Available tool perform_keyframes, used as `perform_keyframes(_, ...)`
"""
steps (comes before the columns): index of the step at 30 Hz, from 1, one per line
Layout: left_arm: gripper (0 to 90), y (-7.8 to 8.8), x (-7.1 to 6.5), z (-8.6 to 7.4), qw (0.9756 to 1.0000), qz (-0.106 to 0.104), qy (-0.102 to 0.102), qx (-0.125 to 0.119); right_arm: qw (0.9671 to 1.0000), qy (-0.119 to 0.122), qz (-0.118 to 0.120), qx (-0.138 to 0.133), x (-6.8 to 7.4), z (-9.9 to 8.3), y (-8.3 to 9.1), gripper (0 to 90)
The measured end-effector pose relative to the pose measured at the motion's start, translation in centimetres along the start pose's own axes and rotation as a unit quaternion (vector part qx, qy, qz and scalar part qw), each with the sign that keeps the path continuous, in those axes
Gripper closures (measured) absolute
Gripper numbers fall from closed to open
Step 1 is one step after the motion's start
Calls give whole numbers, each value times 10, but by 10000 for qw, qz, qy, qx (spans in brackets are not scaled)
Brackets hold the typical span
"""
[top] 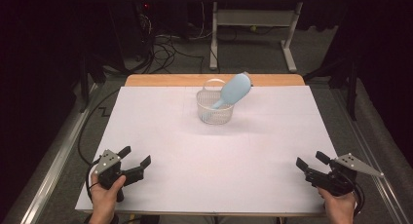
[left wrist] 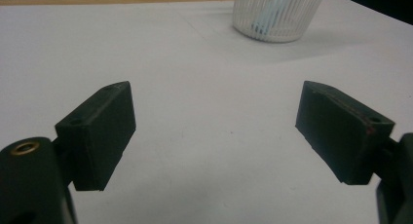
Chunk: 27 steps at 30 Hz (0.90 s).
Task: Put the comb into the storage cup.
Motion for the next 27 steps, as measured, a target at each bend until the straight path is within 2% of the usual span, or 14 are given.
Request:
perform_keyframes(16,155,0,0,0,10000,14,20,-9,9999,-64,-74,41,-7,-6,-2,174)
perform_keyframes(19,155,1,2,0,9999,56,80,-38,10000,-48,-35,47,-6,-7,-2,172)
perform_keyframes(27,155,1,2,0,10000,37,65,-34,9999,34,1,107,-4,-9,-2,168)
Point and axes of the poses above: each handheld gripper's, and its own axes: y roughly backward along the jaws, z roughly out of its top, x roughly to its left, the point moved 3 cm from there along -y, roughly forward along the jaws, and after that the axes turned 6 degrees about x, right-handed, at the moved point
